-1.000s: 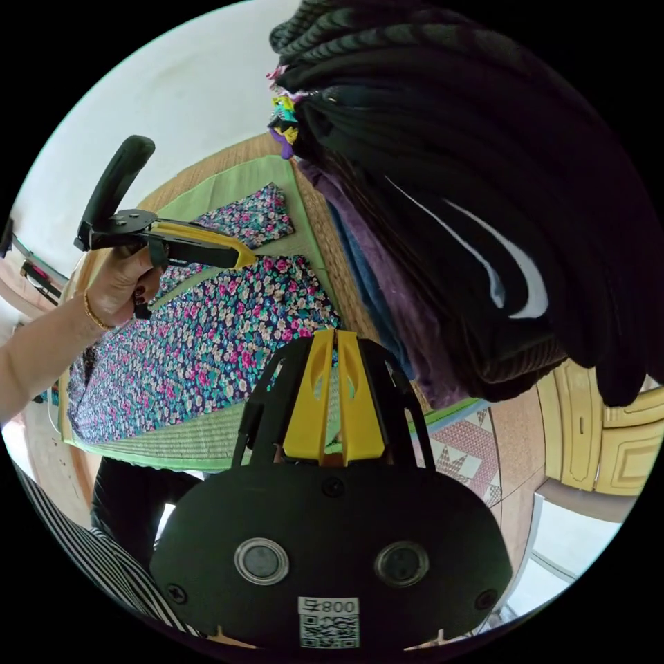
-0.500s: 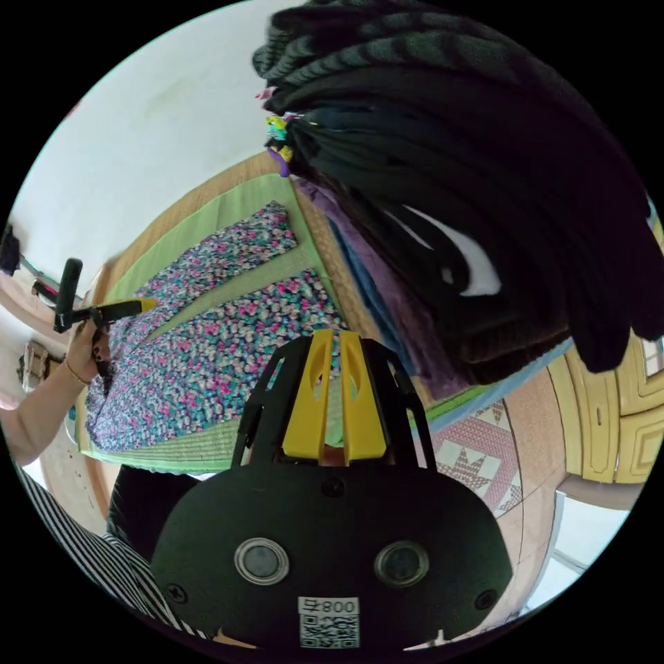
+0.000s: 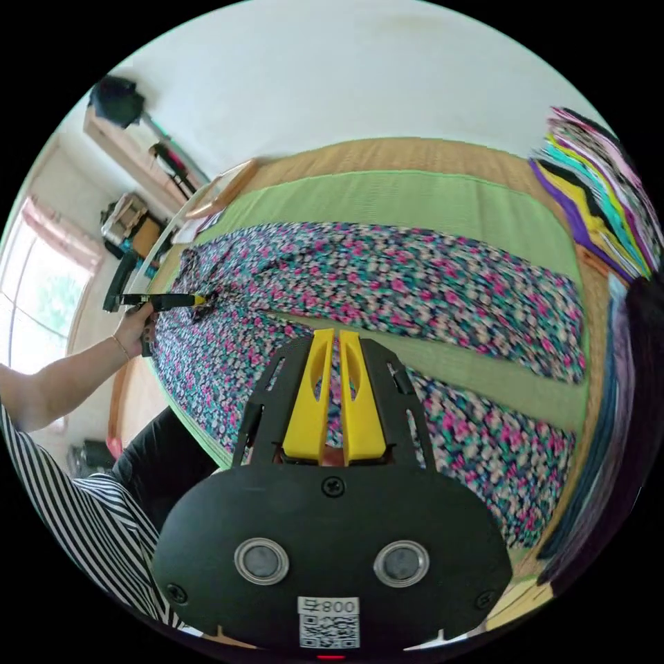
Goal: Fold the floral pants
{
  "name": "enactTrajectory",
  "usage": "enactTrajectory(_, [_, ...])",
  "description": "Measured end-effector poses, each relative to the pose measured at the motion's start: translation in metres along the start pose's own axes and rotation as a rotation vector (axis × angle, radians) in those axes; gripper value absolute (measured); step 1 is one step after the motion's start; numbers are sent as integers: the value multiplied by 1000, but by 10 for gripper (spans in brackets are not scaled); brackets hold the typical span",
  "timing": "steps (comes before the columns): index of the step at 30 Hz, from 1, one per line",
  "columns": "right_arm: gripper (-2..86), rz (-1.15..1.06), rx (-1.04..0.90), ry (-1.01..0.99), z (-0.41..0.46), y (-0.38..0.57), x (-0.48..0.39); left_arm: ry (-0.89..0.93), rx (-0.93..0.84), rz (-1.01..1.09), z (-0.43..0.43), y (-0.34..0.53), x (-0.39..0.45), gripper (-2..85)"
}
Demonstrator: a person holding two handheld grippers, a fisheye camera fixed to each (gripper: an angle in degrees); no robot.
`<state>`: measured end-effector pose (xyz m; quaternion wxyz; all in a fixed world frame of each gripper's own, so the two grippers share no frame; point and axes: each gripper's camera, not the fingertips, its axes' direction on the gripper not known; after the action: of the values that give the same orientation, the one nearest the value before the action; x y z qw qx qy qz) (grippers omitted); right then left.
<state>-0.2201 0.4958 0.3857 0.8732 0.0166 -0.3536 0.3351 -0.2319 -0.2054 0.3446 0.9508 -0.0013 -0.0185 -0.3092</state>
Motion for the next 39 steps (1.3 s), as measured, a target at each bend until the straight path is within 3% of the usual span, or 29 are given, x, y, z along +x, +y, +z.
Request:
enactTrajectory(6, [5,-146,-140,-35,93,-77,-104,165,87,-49,-47,27,-61,13])
enactTrajectory(16, [4,-370,-282,-125,204,-128,-288,72,135,-252,-125,102,-187,6])
enactTrajectory(24, [2,-415,-383,-102,253,-129,-359,205,228,-299,-184,145,-243,3])
enactTrajectory(28, [2,-433,-352,-155,246,-139,-398,100,297,-359,-223,161,-272,2])
enactTrajectory(31, [1,-491,-384,-206,266,-136,-445,-44,194,-366,-233,169,-289,2])
enactTrajectory(39, [3,-584,-477,-196,317,-133,-513,-8,210,-319,-284,192,-298,9])
